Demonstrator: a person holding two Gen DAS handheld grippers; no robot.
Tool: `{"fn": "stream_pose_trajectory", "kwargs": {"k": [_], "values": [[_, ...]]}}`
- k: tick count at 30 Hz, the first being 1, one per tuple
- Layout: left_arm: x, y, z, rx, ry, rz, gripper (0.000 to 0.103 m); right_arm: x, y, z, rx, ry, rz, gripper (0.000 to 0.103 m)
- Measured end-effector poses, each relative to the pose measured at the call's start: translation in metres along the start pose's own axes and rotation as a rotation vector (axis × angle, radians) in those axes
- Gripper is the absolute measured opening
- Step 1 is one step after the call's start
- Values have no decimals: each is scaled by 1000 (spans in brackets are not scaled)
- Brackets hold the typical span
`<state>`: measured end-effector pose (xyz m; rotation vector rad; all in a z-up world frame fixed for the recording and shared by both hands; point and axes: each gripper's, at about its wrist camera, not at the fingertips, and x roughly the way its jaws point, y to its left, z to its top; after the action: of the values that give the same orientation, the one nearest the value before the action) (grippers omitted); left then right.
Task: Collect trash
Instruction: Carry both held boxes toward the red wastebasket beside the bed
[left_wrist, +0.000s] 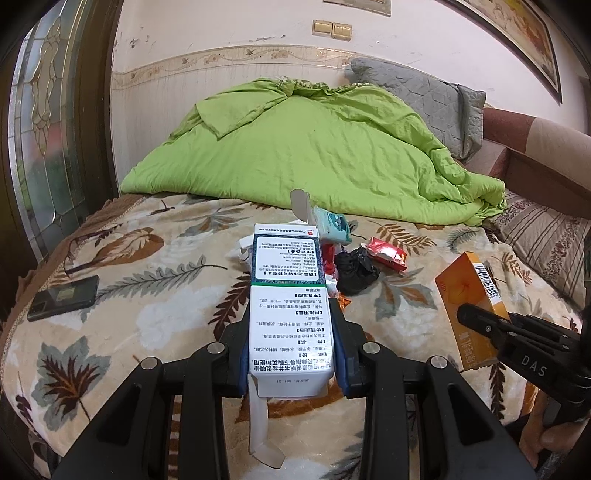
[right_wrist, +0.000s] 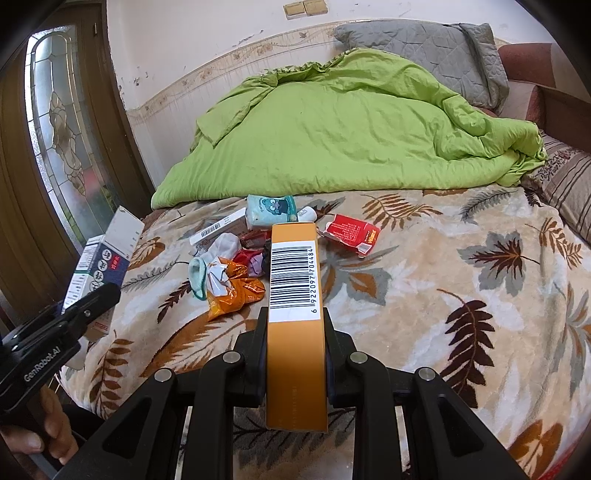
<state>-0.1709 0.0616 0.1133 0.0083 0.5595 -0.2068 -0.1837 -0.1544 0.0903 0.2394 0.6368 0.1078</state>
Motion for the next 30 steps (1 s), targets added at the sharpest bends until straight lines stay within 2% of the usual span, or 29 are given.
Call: {"fn": "stream_pose_trajectory", "kwargs": {"k": [15,30], "values": [[9,6,-7,-18,17,-41,33,6,5,-1,-24,13,-12,25],[14,6,-11,-18,28,-49,33,9,5,-1,-25,22,-15,25]]}}
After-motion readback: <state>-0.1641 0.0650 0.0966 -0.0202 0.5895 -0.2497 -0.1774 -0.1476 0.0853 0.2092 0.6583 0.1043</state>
